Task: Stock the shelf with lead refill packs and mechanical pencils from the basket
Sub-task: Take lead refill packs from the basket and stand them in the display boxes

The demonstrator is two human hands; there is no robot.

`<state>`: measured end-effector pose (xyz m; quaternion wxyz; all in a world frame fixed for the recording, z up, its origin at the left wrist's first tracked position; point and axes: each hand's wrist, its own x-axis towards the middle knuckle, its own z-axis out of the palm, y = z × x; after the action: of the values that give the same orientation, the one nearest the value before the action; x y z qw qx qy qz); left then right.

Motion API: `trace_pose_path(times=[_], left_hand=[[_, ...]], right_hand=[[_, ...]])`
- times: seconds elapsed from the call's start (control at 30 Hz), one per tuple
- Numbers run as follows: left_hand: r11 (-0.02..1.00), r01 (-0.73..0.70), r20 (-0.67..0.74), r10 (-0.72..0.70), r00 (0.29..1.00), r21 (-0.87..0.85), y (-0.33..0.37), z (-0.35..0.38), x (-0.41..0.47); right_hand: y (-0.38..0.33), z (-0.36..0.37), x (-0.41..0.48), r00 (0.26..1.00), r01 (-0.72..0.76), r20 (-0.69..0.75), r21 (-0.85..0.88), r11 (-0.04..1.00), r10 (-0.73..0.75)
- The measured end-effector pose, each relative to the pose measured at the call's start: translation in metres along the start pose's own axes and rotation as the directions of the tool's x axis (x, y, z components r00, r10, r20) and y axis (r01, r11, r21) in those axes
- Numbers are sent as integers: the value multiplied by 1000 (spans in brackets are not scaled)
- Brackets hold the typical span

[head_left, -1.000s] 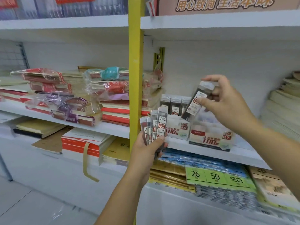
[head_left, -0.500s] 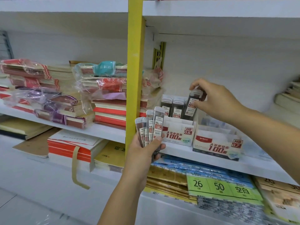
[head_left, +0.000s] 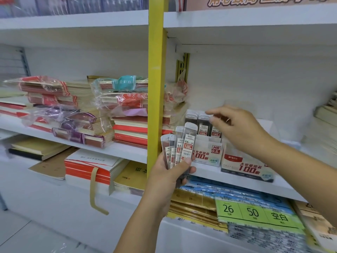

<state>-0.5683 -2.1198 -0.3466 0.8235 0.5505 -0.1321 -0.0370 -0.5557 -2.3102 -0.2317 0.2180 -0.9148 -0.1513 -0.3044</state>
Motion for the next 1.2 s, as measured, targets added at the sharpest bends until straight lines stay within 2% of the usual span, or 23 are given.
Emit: trace_pose_path(times=[0.07, 0.17, 0.3, 0.37, 0.4, 0.5, 0.63, 0.73, 0.9, 1.0, 1.1, 1.2], left_hand=[[999, -14, 37, 12, 999, 36, 1, 1, -2], [998, -27, 50, 24, 998, 60, 2, 1, -6], [998, -34, -11, 35, 999, 49, 5, -7, -8], [997, -46, -41, 48, 998, 61, 8, -13, -7], [997, -52, -58, 55, 997, 59, 9, -17, -7], [997, -62, -95, 66, 993, 50, 12, -25, -5], [997, -69, -108, 73, 991, 44, 13, -32, -3], [996, -66, -104, 71, 992, 52, 12, -34, -2], [997, -50, -91, 56, 994, 67, 12, -36, -2], [998, -38, -88, 43, 995, 58, 12, -36, -1], [998, -28, -82, 33, 996, 60, 12, -35, -2], [997, -22, -79, 28, 996, 71, 12, -35, -3]], right_hand=[[-18, 7, -11, 990, -70, 135, 252, 965, 37], [-30, 18, -16, 975, -162, 205, 422, 892, 80], [-28, 15, -8, 974, -226, 122, 523, 822, 191], [-25, 7, 2, 965, -216, 5, 578, 787, 261], [-24, 3, 8, 961, -183, -70, 570, 801, 269], [-28, -1, 22, 972, -51, -196, 372, 927, 132], [-29, 13, 34, 994, -1, -109, 92, 996, 11], [-24, 23, 39, 999, 4, -43, -13, 1000, -5], [-11, 35, 50, 999, -39, 28, -9, 999, 40], [-5, 42, 55, 999, 35, 20, -181, 983, -32], [-1, 43, 59, 998, 35, -46, -285, 958, -50], [0, 42, 58, 996, 56, -41, -407, 912, -80]])
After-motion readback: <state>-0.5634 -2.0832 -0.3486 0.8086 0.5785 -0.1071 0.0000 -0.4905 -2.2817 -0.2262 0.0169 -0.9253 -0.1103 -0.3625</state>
